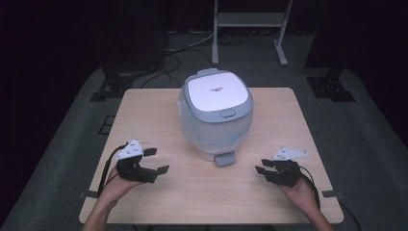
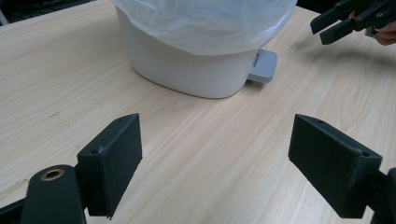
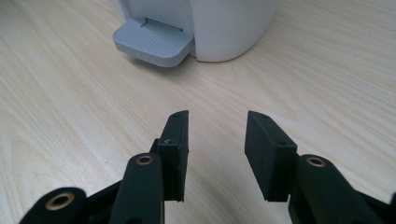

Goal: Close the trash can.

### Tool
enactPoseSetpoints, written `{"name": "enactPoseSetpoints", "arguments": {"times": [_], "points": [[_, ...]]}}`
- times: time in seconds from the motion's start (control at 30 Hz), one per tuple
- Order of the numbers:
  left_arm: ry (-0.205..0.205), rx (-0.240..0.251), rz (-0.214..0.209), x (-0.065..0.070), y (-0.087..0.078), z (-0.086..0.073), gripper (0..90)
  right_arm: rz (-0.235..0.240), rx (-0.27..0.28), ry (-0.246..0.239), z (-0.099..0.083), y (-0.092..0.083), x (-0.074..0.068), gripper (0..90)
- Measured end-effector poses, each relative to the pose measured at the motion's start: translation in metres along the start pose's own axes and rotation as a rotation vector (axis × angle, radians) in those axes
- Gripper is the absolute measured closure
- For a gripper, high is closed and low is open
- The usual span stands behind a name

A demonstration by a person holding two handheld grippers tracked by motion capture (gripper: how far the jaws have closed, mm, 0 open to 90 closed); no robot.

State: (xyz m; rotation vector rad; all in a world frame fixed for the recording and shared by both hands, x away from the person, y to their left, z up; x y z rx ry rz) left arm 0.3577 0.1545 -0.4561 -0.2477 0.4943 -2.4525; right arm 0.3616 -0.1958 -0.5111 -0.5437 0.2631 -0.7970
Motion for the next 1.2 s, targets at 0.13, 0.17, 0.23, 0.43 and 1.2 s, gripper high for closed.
{"name": "enactPoseSetpoints", "arguments": {"times": [0.13,0.17,0.23,0.43,1.2], "points": [[-0.002,0.01,0.005,0.001,0.003,-0.005,16.7,-0.006,0.002,0.009,-0.003,-0.003,0.003,58.0],[-0.003,0.01,0.008,0.001,0.004,-0.007,16.7,-0.009,0.001,0.009,-0.003,-0.004,0.004,57.7],[-0.007,0.012,0.008,0.001,0.006,-0.01,16.6,-0.012,0.002,0.015,-0.005,-0.005,0.005,56.6],[-0.005,0.017,0.018,0.001,0.01,-0.017,16.6,-0.02,0.004,0.029,-0.007,-0.009,0.008,54.3],[0.022,0.035,0.069,0.002,0.006,-0.035,16.6,-0.02,0.04,0.091,-0.018,-0.019,0.011,42.0]]}}
Point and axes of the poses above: each handheld gripper's, and its own axes: y roughly forward along the jaws, z roughly out of its top, x roughly to its right, the point moved 10 cm from there along y, roughly forward along the jaws, and after that the axes turned 6 degrees about x, right-handed, at the moved point
